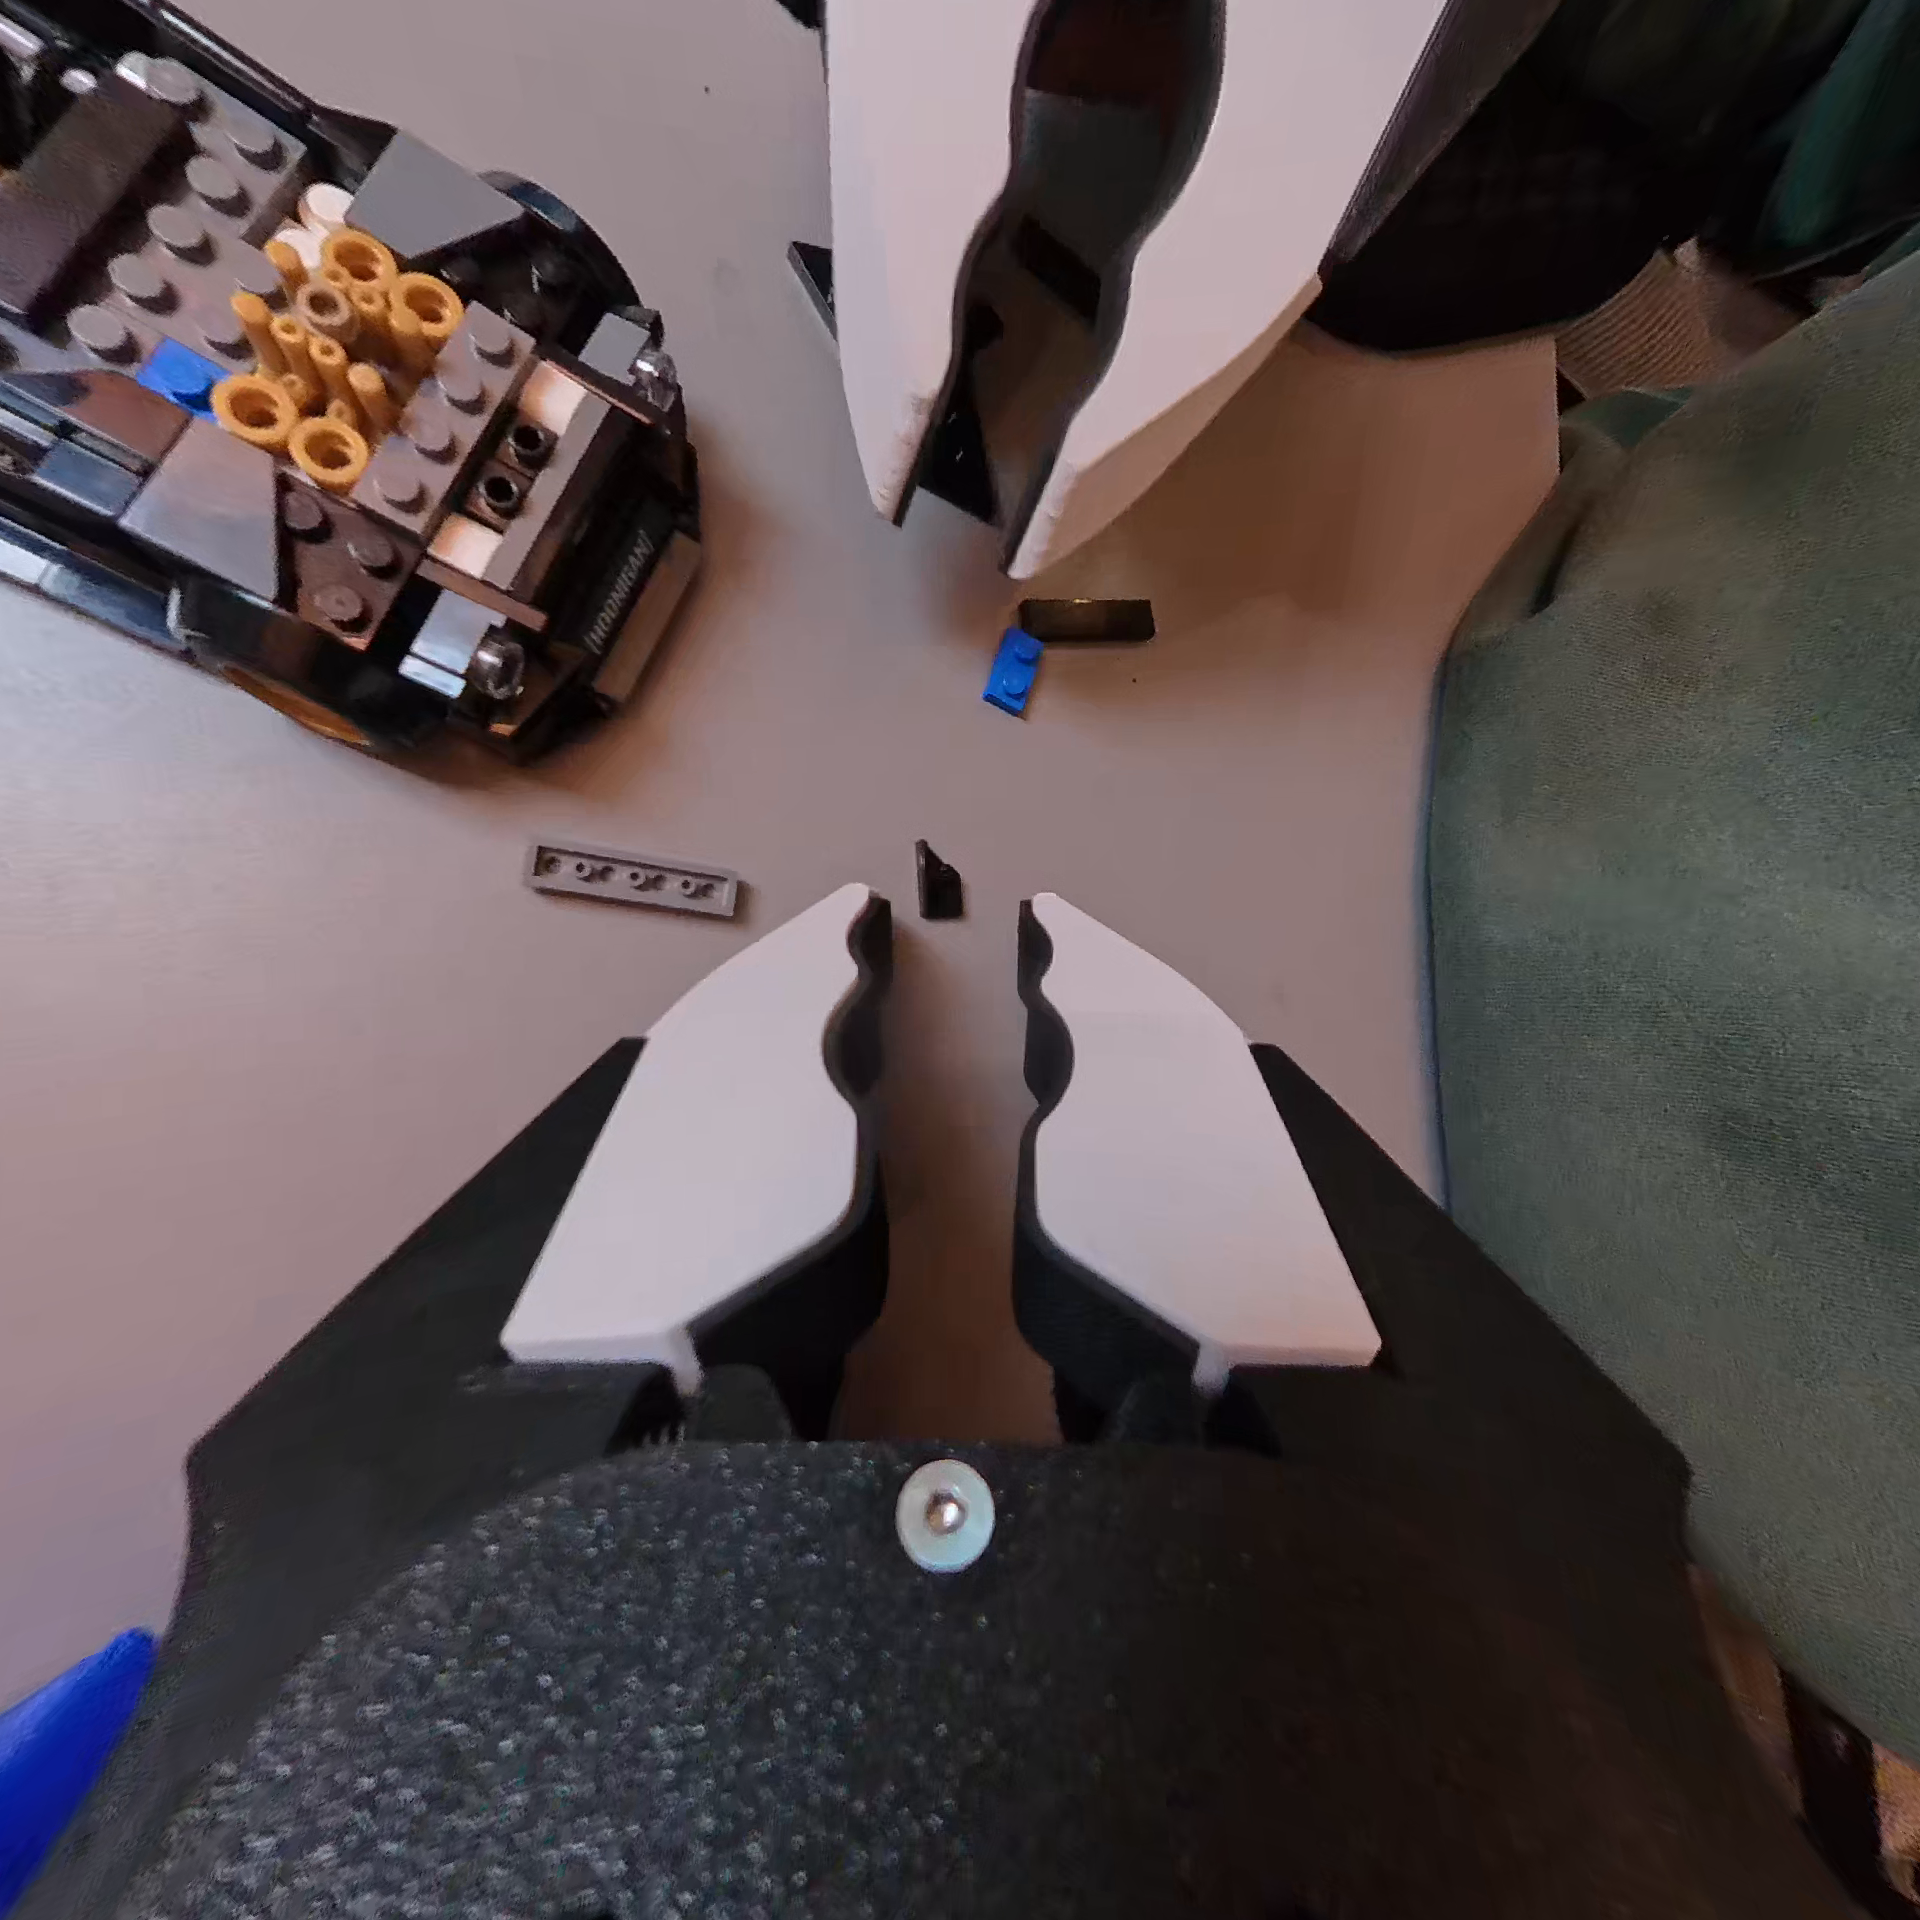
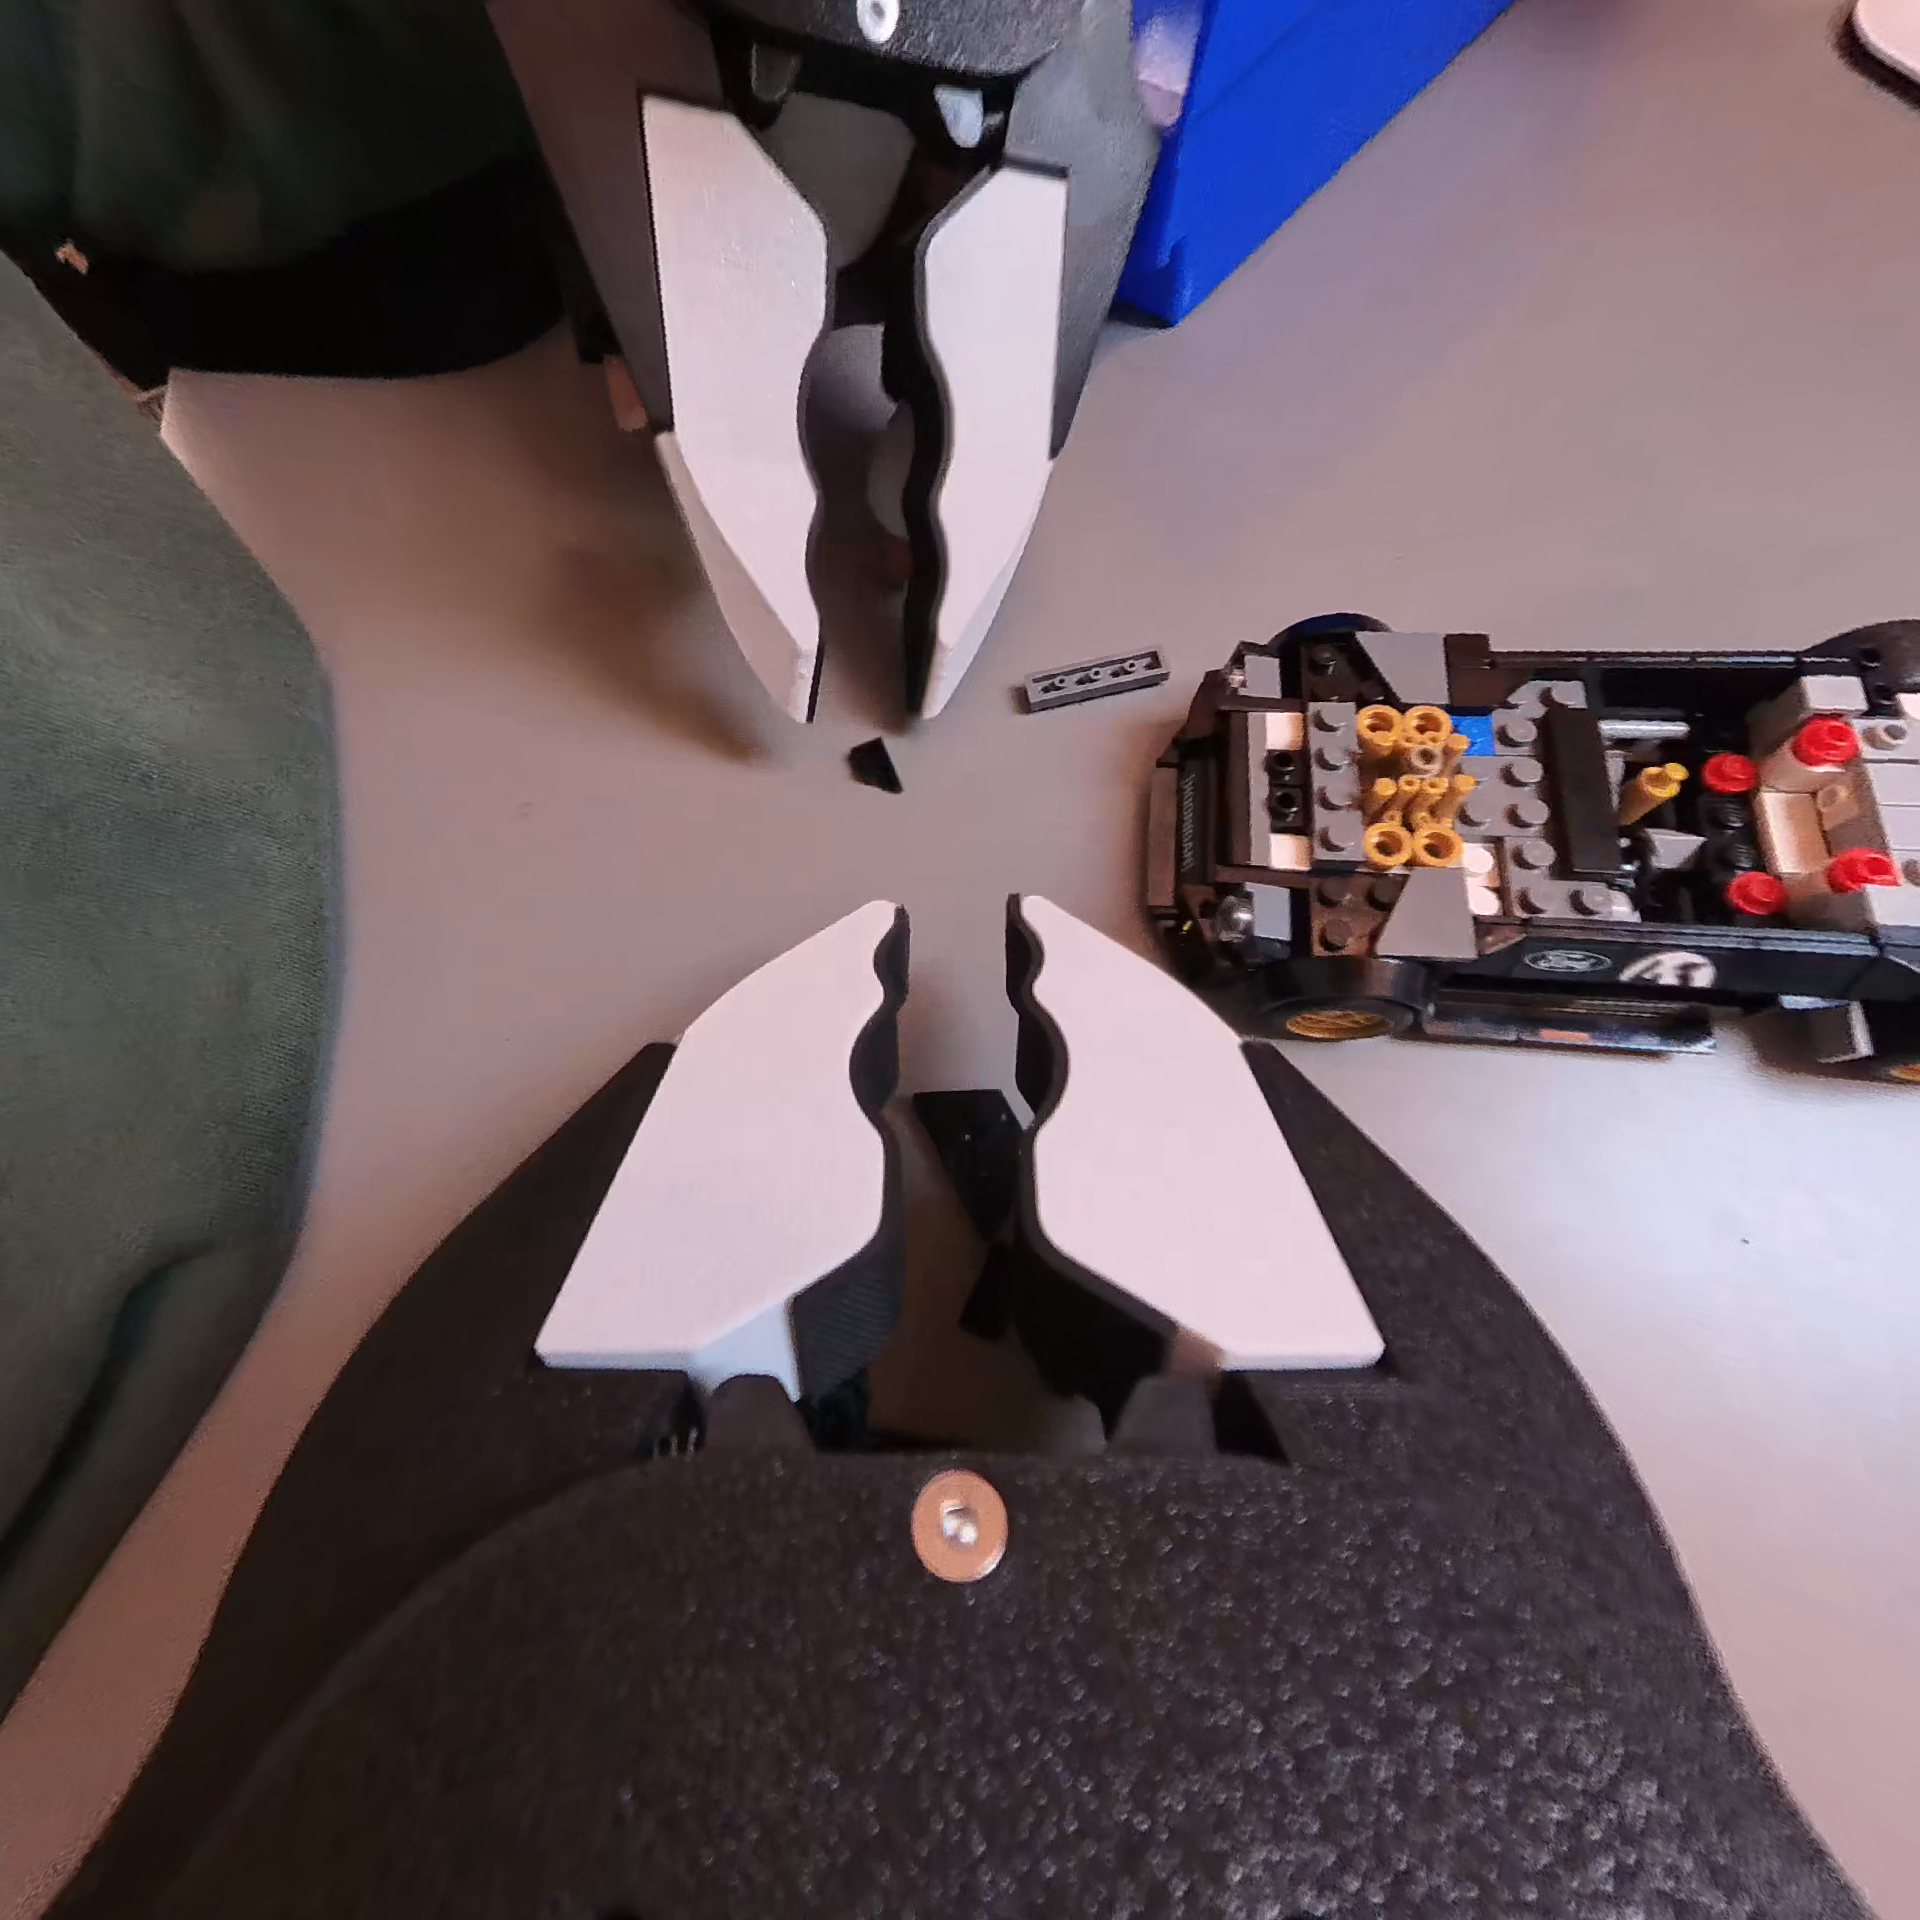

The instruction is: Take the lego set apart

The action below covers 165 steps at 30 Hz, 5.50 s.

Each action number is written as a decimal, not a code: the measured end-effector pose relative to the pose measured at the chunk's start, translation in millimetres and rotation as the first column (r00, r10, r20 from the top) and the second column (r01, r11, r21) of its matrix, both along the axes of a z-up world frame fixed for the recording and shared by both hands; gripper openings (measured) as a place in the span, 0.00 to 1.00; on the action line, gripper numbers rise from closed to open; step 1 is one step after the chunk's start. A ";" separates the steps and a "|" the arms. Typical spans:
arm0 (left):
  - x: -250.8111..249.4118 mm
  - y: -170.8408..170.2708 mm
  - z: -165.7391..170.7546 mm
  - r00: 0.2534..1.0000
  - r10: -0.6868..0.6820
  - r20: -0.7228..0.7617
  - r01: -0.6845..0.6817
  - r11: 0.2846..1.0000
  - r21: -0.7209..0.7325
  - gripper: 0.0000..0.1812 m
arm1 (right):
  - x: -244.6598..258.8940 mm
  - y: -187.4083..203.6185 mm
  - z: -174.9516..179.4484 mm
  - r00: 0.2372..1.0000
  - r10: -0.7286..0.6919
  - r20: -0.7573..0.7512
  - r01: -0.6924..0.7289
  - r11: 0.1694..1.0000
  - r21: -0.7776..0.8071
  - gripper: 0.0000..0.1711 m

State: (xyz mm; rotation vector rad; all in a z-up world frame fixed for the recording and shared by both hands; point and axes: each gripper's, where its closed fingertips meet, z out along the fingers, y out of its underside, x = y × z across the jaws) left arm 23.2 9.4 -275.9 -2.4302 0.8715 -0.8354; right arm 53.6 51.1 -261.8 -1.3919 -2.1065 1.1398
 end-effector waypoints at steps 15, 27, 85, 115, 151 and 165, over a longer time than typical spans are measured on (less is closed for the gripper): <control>-7.9 2.1 8.2 0.998 0.011 -0.058 -0.007 0.998 0.070 0.13 | 6.6 -13.2 -21.3 0.985 -0.043 0.168 -0.014 0.947 0.321 0.04; -24.4 28.9 17.4 0.985 0.152 -0.084 -0.132 0.969 0.211 0.12 | 72.3 212.3 -22.6 0.690 -0.716 0.109 0.646 0.676 0.355 0.06; 38.3 26.0 57.6 0.883 0.032 0.469 -0.124 0.978 0.165 0.15 | 2.5 -4.0 56.8 0.886 0.156 -0.436 -0.038 0.963 0.267 0.05; 38.1 27.1 4.5 0.999 -0.048 0.008 0.041 0.927 0.372 0.12 | -2.9 33.7 31.0 0.960 -0.039 -0.276 0.098 0.974 0.202 0.11; -25.6 94.5 1.9 0.909 0.415 -0.040 -0.358 0.825 0.438 0.29 | -41.4 57.4 20.4 0.978 -0.198 -0.071 0.209 0.958 0.196 0.00; 17.3 69.9 8.4 0.976 0.217 0.003 -0.195 0.871 0.451 0.22 | -14.5 62.8 21.5 0.936 -0.353 -0.004 0.350 0.928 0.130 0.17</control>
